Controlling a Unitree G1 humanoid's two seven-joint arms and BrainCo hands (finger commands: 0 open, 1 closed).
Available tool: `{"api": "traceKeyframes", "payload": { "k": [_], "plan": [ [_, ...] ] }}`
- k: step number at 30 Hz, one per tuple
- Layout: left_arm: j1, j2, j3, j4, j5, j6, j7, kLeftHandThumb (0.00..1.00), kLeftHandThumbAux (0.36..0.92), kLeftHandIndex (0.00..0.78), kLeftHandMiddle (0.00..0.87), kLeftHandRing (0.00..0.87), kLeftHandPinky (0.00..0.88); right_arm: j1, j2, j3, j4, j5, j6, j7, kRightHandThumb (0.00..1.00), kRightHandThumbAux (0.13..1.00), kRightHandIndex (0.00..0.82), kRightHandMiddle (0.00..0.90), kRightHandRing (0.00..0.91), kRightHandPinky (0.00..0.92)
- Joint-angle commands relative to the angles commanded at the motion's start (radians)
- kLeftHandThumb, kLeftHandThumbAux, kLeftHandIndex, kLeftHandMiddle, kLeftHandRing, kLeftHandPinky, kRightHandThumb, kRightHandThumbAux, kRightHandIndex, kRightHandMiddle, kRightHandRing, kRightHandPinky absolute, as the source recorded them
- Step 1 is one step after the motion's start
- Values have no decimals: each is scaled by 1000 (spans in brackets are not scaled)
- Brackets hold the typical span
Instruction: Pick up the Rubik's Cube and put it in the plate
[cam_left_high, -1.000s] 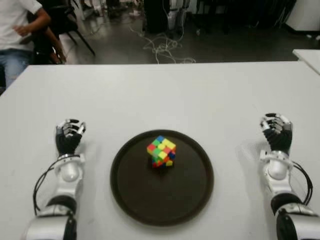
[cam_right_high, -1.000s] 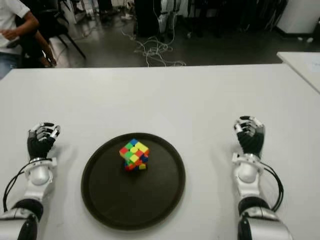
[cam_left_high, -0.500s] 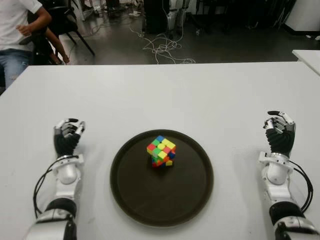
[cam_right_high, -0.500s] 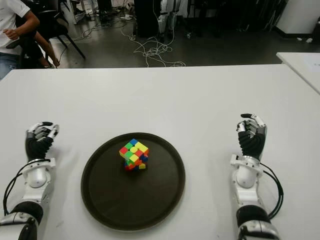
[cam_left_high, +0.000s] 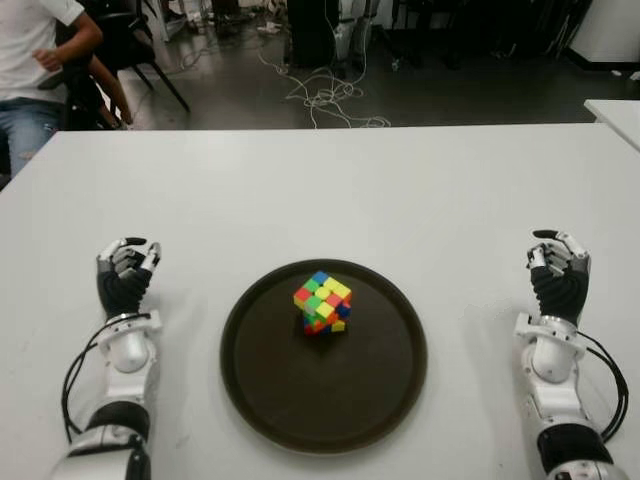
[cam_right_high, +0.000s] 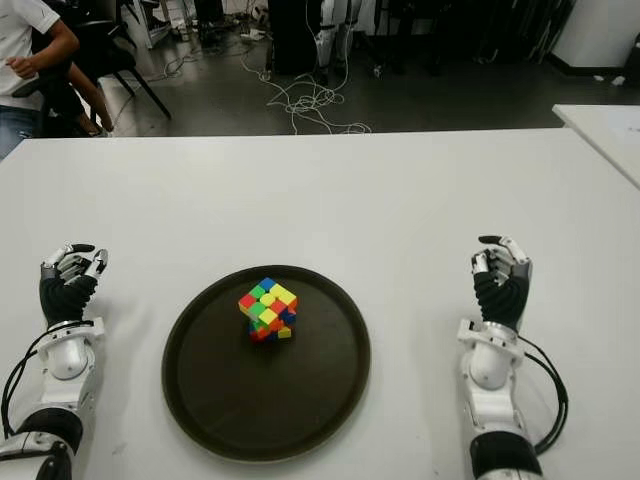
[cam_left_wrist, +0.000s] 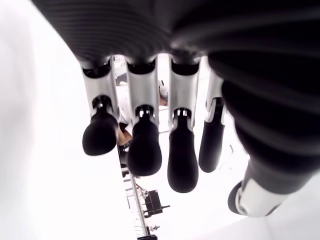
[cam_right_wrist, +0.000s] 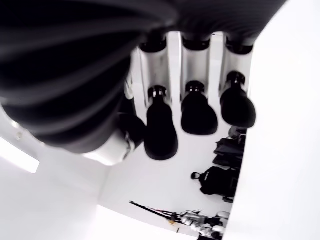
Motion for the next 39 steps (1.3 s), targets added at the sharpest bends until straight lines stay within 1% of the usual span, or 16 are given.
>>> {"api": "traceKeyframes", "payload": {
  "k": [5, 10, 22, 25, 32, 39],
  "plan": [
    [12, -9, -1, -21, -2, 0, -5, 699, 704, 435, 725, 747, 745, 21, 0, -4, -42, 4, -1, 7, 690, 726, 438, 786, 799, 795],
    [20, -14, 3, -24, -10, -1, -19, 697, 704, 435, 738, 763, 759, 37, 0, -7, -78, 8, 12, 17, 689, 727, 438, 783, 797, 788],
    [32, -24, 1, -26, -21, -25, -72, 689, 705, 434, 742, 772, 765, 50, 14, -18, -181, 26, 112, 39, 689, 727, 437, 790, 804, 803],
    [33, -30, 1, -28, -27, -27, -81, 689, 705, 435, 744, 775, 771, 50, 10, -15, -188, 24, 118, 52, 689, 727, 437, 793, 805, 793],
    [43, -37, 7, -42, -36, -27, -88, 691, 705, 435, 746, 768, 754, 59, 6, -16, -194, 16, 124, 66, 689, 727, 437, 792, 799, 787],
    [42, -44, 7, -48, -39, -31, -90, 690, 705, 435, 730, 758, 750, 52, 4, -17, -191, 12, 143, 64, 691, 726, 438, 783, 794, 786]
  ]
}}
